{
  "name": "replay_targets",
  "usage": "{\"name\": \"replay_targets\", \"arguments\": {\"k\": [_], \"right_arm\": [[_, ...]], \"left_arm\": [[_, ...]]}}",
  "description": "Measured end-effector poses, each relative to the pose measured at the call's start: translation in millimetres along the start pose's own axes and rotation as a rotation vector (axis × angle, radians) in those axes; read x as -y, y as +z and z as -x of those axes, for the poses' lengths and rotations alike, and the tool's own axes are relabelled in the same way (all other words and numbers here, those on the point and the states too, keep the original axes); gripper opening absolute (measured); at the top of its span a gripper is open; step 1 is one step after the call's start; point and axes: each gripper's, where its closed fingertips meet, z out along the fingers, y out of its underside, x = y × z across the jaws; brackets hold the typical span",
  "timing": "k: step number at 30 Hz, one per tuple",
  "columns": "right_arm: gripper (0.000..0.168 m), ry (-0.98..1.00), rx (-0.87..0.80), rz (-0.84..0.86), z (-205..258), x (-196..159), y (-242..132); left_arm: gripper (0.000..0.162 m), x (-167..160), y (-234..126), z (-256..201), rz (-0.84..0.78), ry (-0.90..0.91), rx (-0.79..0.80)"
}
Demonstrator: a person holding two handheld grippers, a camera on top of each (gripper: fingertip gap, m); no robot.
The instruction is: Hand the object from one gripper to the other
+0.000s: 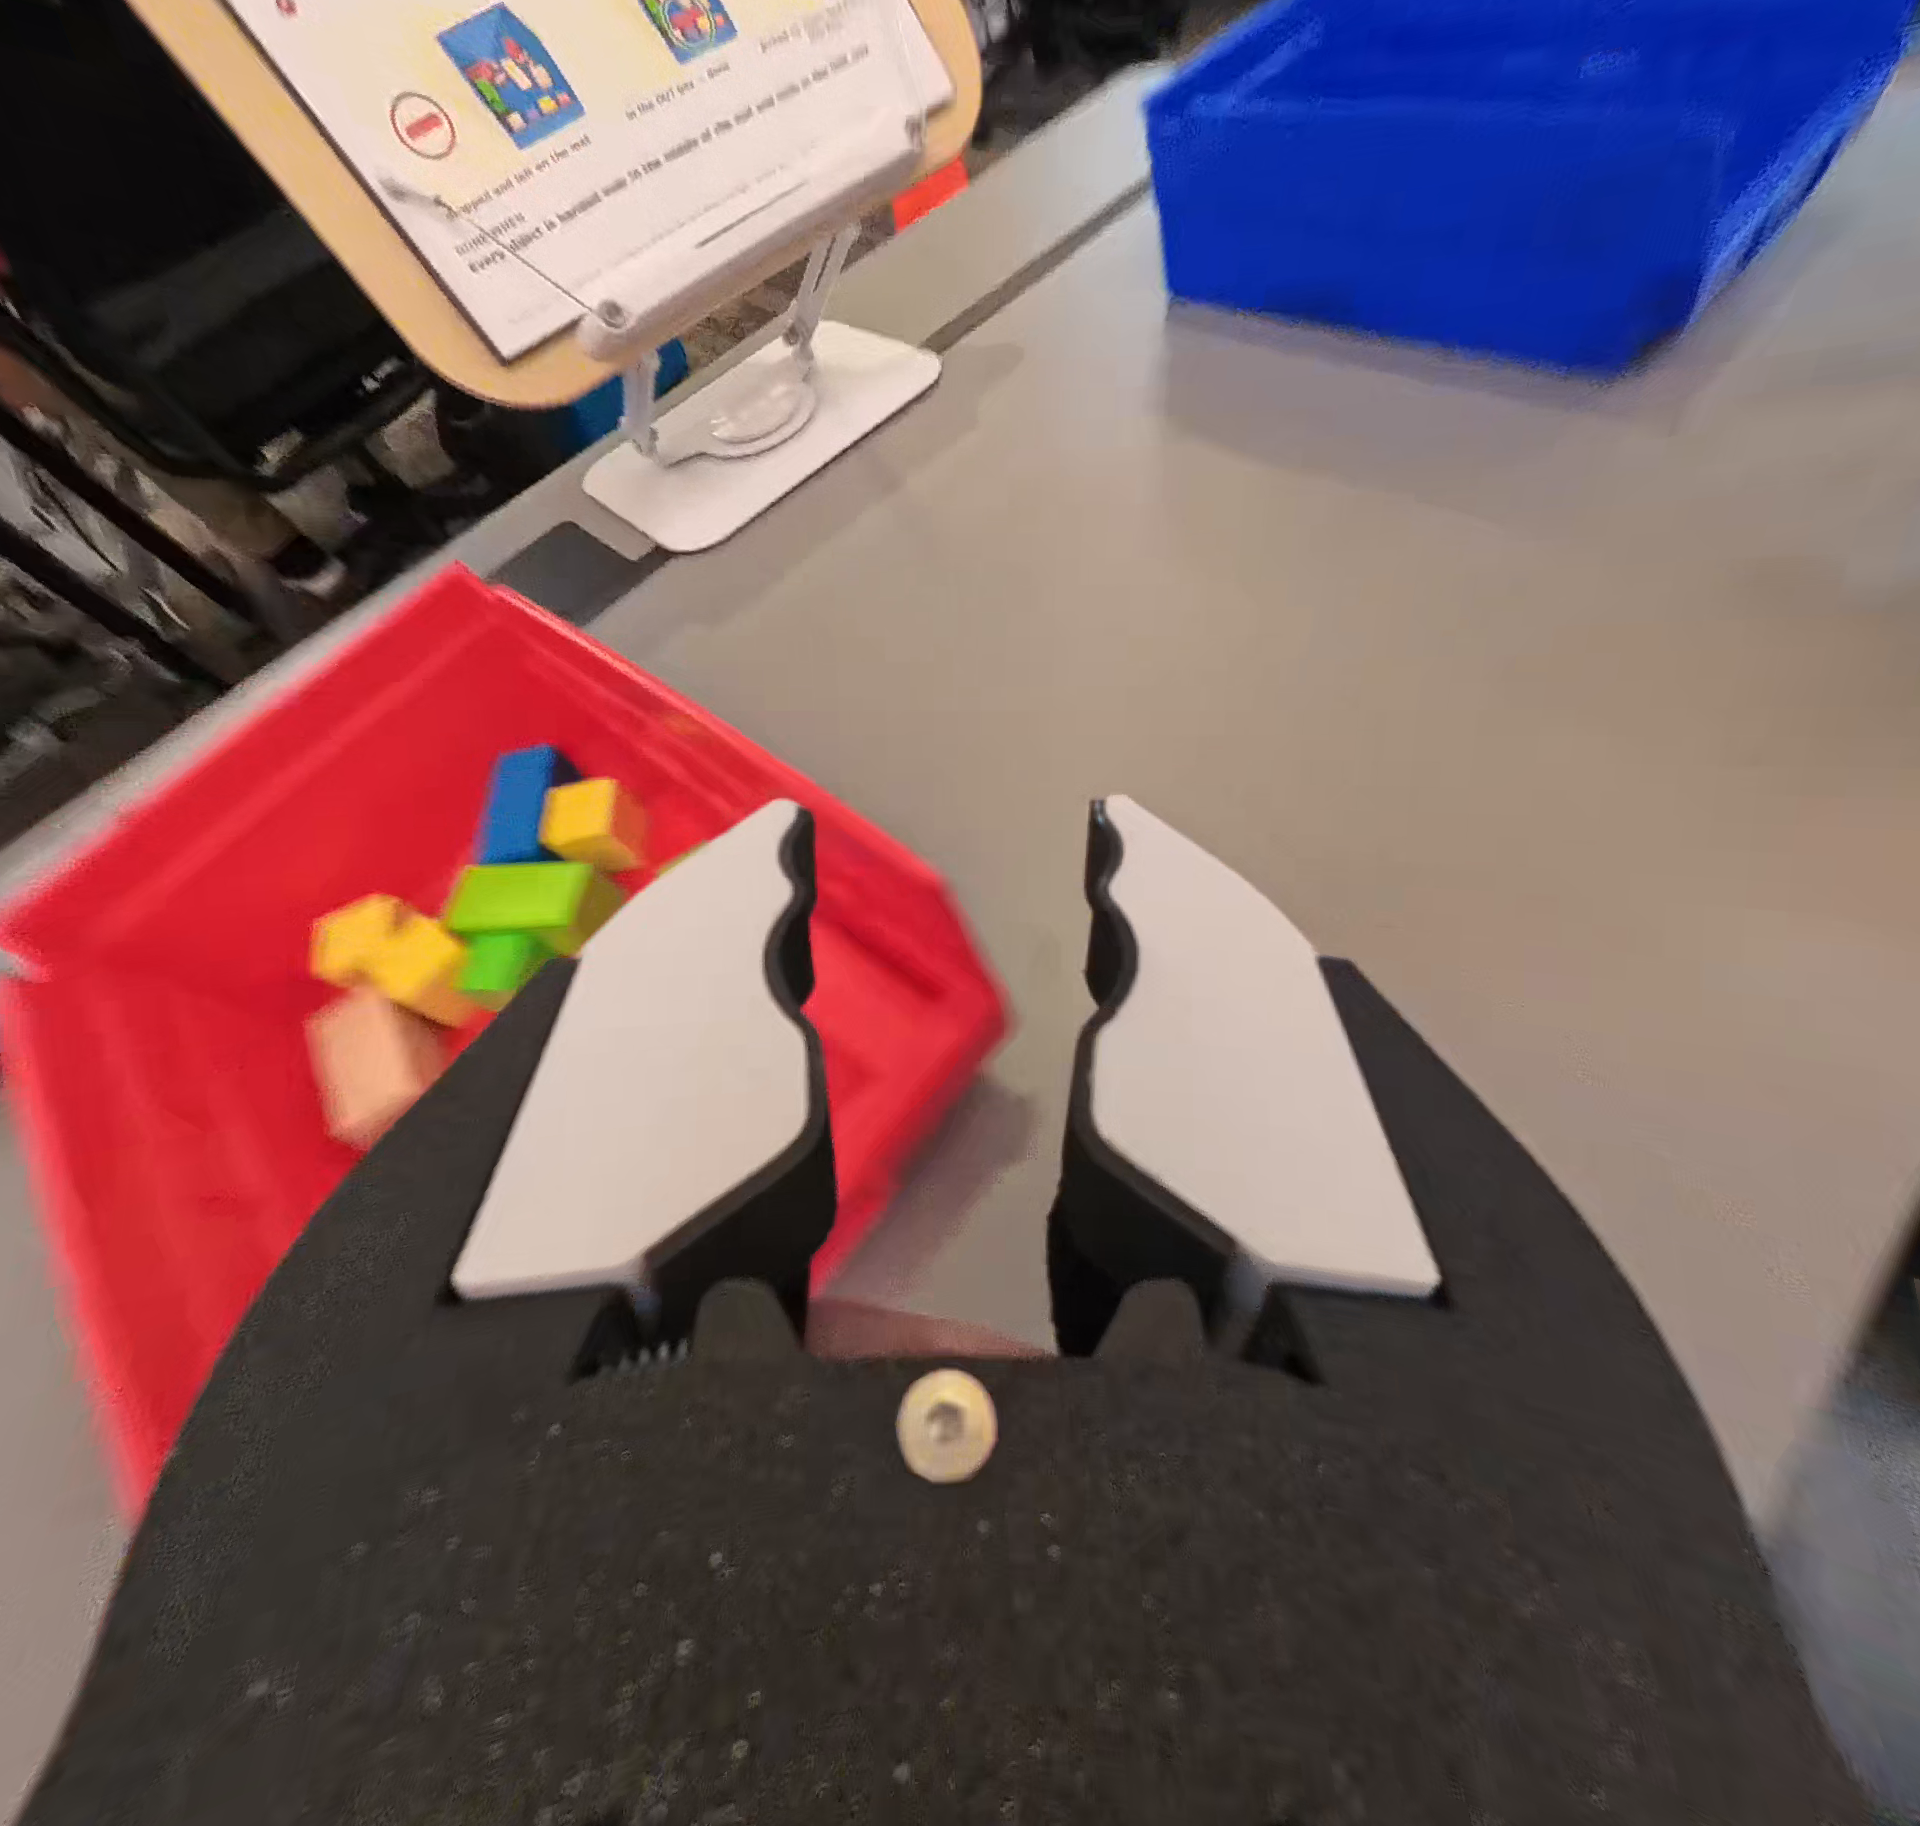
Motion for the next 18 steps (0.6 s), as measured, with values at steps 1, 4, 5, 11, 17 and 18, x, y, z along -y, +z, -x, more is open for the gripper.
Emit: {"name": "replay_targets", "arguments": {"k": [1, 4, 5, 11, 17, 18], "right_arm": [[0.067, 0.003, 0.012, -0.008, -1.4, 1.4, -0.5], [0.077, -0.003, 0.1, -0.051, 7.4, 7.4, 0.3], [0.079, 0.004, 0.154, -0.089, 15.9, 12.7, -1.1], [0.079, 0.058, 0.288, -0.205, 27.9, 30.5, -5.6], [0.08, 0.091, 0.304, -0.19, 19.1, 26.6, 3.9], [0.08, 0.092, 0.304, -0.181, 17.7, 25.2, 6.8]], "left_arm": [[0.049, -2.6, 4.4, 13.9, 0.034, 0.104, -0.004], [0.047, -19.7, 29.3, 43.6, 0.147, 0.371, -0.085], [0.044, -29.0, 39.6, 51.9, 0.208, 0.426, -0.125], [0.047, -87.2, 92.1, 79.8, 0.587, 0.44, -0.393], [0.049, -109.2, 126.6, 101.0, 0.641, 0.498, -0.471], [0.048, -113.1, 129.5, 102.2, 0.653, 0.504, -0.488]]}}
